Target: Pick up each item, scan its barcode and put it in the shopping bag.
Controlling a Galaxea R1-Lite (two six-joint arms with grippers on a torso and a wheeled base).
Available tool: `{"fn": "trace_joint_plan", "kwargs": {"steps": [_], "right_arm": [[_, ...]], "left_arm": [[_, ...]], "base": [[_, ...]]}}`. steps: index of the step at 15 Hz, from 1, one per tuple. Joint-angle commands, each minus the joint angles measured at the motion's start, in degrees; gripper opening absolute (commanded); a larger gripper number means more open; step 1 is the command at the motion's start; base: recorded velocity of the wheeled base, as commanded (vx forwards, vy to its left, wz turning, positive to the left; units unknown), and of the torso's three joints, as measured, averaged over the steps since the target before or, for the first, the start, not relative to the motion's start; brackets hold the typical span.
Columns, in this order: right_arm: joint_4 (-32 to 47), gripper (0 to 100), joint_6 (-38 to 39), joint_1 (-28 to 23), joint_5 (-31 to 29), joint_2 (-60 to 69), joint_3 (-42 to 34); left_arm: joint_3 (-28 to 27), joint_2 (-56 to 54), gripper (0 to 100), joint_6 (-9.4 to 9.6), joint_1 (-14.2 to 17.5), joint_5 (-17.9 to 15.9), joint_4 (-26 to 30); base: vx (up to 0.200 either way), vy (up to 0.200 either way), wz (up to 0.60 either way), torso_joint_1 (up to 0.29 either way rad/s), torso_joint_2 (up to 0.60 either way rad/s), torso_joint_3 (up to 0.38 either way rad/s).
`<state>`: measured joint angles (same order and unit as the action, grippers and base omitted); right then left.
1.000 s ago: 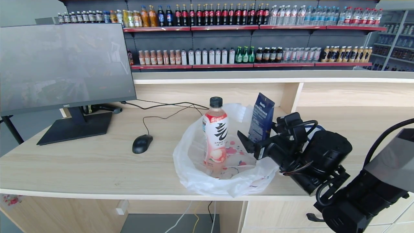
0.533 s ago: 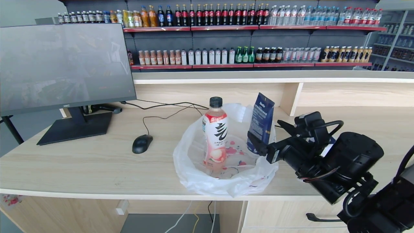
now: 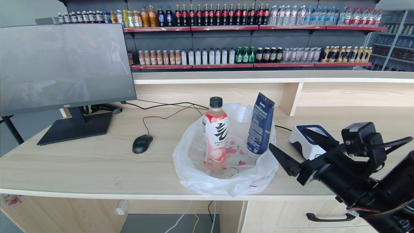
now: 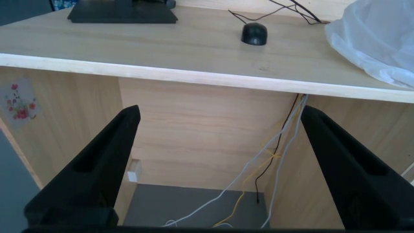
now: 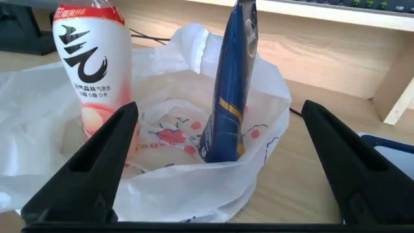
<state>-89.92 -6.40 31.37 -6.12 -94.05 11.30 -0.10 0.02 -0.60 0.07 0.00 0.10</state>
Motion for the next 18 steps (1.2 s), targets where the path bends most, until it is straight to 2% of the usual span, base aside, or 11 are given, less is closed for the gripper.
{"fn": "trace_joint_plan", "kwargs": {"steps": [1,5,6,9,11,12,13,14,16,17,18], "right_arm": [[-0.1,100,-0.1,1.3,0.1,11.2,-8.8],[-0.1,100,1.7,2.6,0.0,32.2,-11.3],[4.3,100,2.0,2.6,0.1,38.5,-11.3],[41.5,100,-0.1,3.2,0.4,63.6,-11.3],[66.1,100,-2.8,5.7,1.5,79.5,-11.2],[70.1,100,-2.8,5.7,1.5,82.2,-11.3],[82.3,100,-2.9,5.8,1.6,90.4,-11.3],[88.6,100,-2.5,5.8,1.8,94.1,-10.4],[90.0,100,-1.6,4.8,0.8,94.1,-9.5],[90.1,100,-1.4,2.8,-0.1,94.1,-9.5],[90.2,100,-0.8,-1.7,-0.9,94.0,-9.4]], "left_arm": [[0.0,0.0,100,-0.02,0.0,0.0,0.0],[0.0,0.0,100,-0.02,-0.1,0.0,0.0],[0.0,0.0,100,-0.02,0.0,0.0,0.0],[0.0,0.0,100,0.07,0.0,0.0,0.1],[0.0,0.0,100,0.07,0.0,0.0,0.1],[0.0,0.0,100,0.07,0.0,0.0,0.1],[0.0,0.0,100,0.07,0.0,0.0,0.0],[0.0,0.0,100,0.07,0.0,0.0,0.0],[0.0,0.0,100,-0.02,0.0,0.0,0.0],[0.0,0.0,100,0.16,0.0,0.0,0.0],[0.0,0.0,100,0.33,0.0,0.0,0.0]], "base": [[0.0,0.0,0.0,0.0,0.0,0.0],[0.0,0.0,0.0,0.0,0.0,0.0],[0.0,0.0,0.0,0.0,0.0,0.0],[0.0,0.0,0.0,0.0,0.0,0.0],[0.0,0.0,0.0,0.0,0.0,0.0],[0.0,0.0,0.0,0.0,0.0,0.0],[0.0,0.0,0.0,0.0,0.0,0.0],[0.0,0.0,0.0,0.0,0.0,0.0],[0.0,0.0,0.0,0.0,0.0,0.0],[0.0,0.0,0.0,0.0,0.0,0.0],[0.0,0.0,0.0,0.0,0.0,0.0]]}}
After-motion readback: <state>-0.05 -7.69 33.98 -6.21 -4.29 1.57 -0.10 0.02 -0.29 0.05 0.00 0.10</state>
